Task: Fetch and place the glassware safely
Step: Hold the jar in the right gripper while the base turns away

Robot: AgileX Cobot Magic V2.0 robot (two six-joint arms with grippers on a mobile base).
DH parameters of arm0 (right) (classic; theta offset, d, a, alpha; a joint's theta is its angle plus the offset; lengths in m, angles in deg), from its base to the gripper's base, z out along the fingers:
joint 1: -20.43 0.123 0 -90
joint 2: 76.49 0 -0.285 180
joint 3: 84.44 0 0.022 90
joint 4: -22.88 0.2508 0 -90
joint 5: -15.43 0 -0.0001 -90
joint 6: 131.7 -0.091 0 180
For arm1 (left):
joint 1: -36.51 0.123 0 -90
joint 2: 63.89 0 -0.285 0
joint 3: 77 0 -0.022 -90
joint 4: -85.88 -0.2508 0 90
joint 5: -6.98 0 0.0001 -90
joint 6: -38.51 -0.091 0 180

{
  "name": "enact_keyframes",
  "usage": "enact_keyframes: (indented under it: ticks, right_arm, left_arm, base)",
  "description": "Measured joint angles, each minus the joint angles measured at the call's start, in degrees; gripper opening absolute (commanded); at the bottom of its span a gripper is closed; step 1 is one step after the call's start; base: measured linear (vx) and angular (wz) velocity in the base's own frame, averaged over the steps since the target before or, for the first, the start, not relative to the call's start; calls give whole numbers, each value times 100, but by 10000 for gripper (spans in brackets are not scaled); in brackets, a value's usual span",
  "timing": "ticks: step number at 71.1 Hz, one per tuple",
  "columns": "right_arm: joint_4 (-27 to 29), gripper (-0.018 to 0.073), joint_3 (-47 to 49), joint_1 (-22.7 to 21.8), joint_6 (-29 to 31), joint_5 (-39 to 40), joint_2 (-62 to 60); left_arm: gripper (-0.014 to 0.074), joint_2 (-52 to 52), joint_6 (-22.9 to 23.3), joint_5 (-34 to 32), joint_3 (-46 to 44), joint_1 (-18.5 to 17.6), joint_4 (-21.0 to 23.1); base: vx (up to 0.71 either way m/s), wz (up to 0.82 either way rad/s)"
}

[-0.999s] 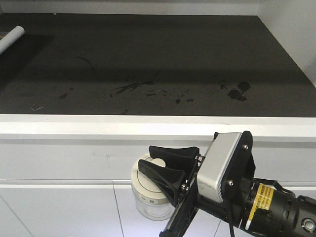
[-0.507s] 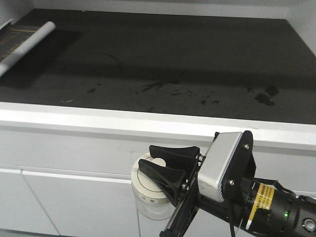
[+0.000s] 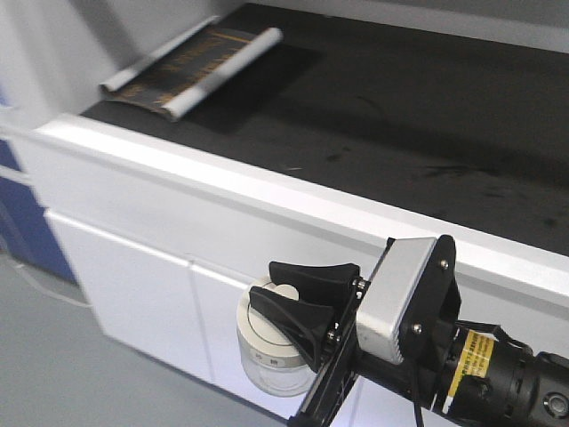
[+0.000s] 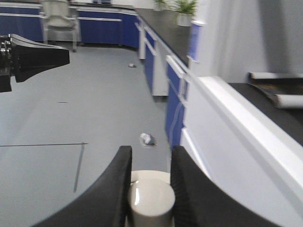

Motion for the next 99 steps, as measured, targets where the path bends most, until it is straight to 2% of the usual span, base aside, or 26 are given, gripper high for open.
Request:
enact_keyframes:
  ticks: [99]
  right_arm:
    - [5, -4, -4, 0, -5, -1, 0]
  left_arm:
    - [-7, 0, 0, 5, 0, 0, 0]
  base:
    - [2, 71]
